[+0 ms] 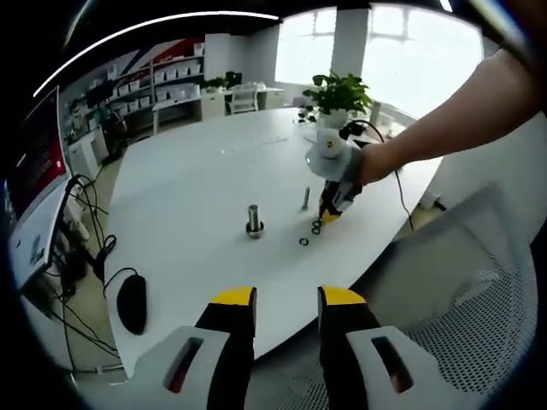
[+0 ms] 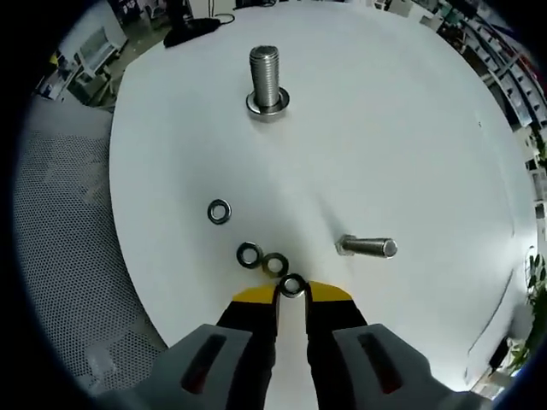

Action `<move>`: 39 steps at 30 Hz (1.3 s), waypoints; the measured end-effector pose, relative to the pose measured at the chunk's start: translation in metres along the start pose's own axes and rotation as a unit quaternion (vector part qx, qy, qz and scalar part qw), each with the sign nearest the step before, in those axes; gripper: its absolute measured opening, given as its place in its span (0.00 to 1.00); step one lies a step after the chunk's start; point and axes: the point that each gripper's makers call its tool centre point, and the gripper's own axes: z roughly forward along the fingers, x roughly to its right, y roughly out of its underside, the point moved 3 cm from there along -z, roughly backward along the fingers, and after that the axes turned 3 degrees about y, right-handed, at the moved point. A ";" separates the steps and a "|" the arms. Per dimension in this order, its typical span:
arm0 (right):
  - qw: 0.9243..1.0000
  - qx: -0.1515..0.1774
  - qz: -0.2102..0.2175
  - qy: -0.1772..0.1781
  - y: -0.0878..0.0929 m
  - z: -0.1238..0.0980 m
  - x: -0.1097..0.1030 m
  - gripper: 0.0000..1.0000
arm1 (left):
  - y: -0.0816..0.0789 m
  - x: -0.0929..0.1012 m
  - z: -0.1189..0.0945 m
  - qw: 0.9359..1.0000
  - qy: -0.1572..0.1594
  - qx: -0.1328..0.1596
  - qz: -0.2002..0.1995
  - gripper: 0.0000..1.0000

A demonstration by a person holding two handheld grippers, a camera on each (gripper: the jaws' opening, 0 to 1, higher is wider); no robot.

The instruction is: Place the washer onto the threaded stud by aligning its center hole with the stud, sliding it down to the base, and recovering from edge contact or off-axis alignment until the washer reaches the visible bottom stop.

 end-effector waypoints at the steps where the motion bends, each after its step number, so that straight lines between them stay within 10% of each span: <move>1: 1.000 0.001 0.001 0.001 0.000 0.000 0.000 0.14 | 0.001 -0.001 0.000 1.000 0.000 -0.001 0.000 0.27; 39: 0.995 0.075 -0.037 0.049 -0.036 -0.057 0.048 0.14 | 0.000 0.002 0.001 1.000 0.005 0.005 0.004 0.28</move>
